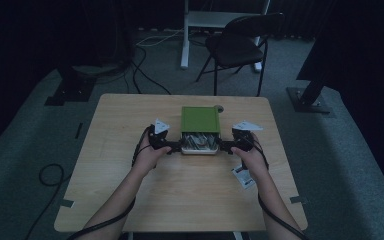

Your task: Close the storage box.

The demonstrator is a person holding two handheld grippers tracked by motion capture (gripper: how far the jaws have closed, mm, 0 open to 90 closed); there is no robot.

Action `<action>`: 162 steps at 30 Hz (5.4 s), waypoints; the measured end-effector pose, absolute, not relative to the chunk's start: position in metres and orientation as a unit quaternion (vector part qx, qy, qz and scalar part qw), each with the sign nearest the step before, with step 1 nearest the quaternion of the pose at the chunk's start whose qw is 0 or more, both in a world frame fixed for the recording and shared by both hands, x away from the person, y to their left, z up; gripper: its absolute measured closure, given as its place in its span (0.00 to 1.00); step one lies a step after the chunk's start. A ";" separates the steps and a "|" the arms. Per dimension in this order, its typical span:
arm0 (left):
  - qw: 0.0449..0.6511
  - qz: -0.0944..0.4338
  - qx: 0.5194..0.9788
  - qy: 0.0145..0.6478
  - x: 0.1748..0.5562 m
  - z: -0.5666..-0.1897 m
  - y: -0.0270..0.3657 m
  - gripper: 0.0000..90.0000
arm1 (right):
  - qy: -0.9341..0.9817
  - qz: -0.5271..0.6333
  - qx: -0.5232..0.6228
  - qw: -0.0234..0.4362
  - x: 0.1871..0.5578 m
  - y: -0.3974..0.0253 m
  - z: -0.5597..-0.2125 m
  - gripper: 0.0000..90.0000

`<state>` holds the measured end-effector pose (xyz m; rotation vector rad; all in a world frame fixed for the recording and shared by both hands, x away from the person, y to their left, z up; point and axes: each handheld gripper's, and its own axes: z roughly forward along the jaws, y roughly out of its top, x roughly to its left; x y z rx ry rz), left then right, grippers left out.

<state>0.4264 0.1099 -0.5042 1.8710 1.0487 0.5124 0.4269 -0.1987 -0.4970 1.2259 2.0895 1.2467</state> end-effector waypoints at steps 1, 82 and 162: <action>0.454 0.206 0.757 0.423 0.426 -0.503 0.109 0.05 | 0.750 0.450 0.439 0.205 0.426 -0.198 -0.497 0.15; 0.418 0.256 0.723 0.487 0.359 -0.511 0.212 0.05 | 0.717 0.411 0.504 0.253 0.356 -0.297 -0.526 0.15; 0.264 0.267 0.657 0.654 0.269 -0.556 0.310 0.05 | 0.690 0.302 0.607 0.254 0.299 -0.339 -0.562 0.14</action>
